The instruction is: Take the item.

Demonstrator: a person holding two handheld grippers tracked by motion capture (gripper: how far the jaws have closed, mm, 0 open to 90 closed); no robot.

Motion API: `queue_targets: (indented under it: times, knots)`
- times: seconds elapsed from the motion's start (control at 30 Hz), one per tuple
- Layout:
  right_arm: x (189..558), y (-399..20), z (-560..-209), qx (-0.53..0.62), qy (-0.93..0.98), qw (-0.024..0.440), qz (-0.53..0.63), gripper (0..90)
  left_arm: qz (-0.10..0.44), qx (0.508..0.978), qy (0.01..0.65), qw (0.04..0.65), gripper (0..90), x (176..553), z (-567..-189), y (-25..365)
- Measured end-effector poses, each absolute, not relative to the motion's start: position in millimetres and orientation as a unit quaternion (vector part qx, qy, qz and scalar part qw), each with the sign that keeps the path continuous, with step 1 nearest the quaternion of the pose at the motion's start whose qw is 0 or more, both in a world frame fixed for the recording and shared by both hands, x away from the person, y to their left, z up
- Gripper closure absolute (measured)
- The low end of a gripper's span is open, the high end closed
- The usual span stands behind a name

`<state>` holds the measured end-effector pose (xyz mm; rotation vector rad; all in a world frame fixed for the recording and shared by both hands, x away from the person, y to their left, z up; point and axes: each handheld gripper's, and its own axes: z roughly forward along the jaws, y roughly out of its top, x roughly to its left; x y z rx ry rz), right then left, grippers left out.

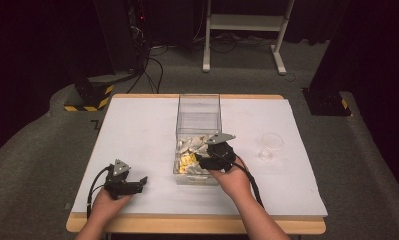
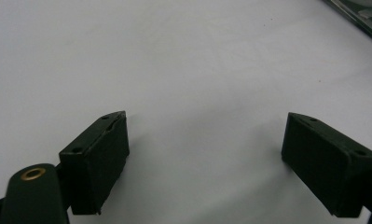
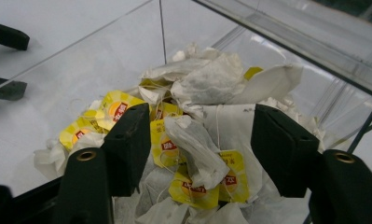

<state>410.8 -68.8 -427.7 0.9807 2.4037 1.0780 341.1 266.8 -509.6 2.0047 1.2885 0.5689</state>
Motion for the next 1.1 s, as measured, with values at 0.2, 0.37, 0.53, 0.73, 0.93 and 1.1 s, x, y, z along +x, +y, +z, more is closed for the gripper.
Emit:
queue_targets:
  times: [0.2, 0.37, 0.53, 0.73, 0.93, 1.1]
  knots:
    - [412.4, -66.3, -433.2, 0.337, 0.86, 0.153, 0.352, 50.3, 0.218, 0.77, 0.495, 0.339, 15.3, 341.0, -509.6, 266.7]
    - [414.3, -65.4, -435.7, 0.338, 0.866, 0.15, 0.337, 56.8, 0.218, 0.77, 0.495, 0.339, 15.3, 341.0, -509.6, 266.7]
    - [415.9, -64.1, -436.0, 0.338, 0.87, 0.151, 0.325, 60.7, 0.218, 0.77, 0.495, 0.339, 15.3, 341.0, -509.6, 266.7]
    - [416.7, -64.4, -435.8, 0.333, 0.875, 0.158, 0.315, 69.2, 0.218, 0.77, 0.495, 0.339, 15.3, 341.0, -509.6, 266.7]
    - [416.4, -65.0, -435.8, 0.33, 0.878, 0.16, 0.308, 74.8, 0.218, 0.77, 0.495, 0.339, 15.3, 341.0, -509.6, 266.7]
    - [415.3, -64.1, -434.3, 0.328, 0.877, 0.169, 0.308, 81.4, 0.219, 0.77, 0.495, 0.339, 15.3, 341.0, -509.6, 266.7]
